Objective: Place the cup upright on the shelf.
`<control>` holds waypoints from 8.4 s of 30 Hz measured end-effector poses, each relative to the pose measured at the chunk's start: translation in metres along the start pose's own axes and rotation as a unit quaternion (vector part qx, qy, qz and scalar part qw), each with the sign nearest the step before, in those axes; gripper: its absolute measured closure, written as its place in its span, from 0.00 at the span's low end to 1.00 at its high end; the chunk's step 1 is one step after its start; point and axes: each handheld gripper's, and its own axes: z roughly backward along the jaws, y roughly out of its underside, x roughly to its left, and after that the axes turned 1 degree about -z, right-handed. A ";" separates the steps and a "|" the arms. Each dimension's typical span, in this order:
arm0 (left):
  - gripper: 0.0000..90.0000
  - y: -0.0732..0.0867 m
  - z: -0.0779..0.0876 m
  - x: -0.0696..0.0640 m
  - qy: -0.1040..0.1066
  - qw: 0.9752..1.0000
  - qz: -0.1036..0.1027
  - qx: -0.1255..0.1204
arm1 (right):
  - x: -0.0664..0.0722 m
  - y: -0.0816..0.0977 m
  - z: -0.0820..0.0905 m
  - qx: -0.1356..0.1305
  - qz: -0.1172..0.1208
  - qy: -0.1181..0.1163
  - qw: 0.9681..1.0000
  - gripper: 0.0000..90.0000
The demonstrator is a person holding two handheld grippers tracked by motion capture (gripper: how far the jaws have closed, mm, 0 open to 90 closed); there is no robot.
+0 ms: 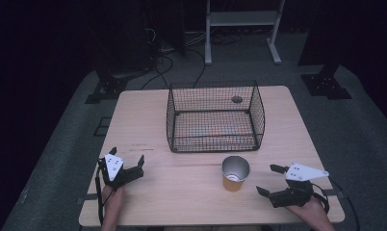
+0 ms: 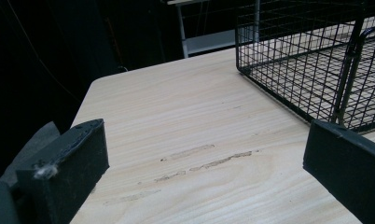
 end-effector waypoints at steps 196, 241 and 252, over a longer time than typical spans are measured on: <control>0.00 0.000 0.000 0.001 0.004 1.000 0.001 0.001 | -0.043 -0.207 -0.112 0.030 0.020 -0.065 0.997 0.14; 0.00 0.000 0.000 0.002 0.007 1.000 0.008 0.000 | -0.095 -0.210 -0.219 0.103 -0.012 -0.107 0.989 0.14; 0.00 0.000 0.000 0.003 0.007 1.000 0.010 -0.001 | -0.104 -0.200 -0.234 0.116 -0.032 -0.093 0.988 0.14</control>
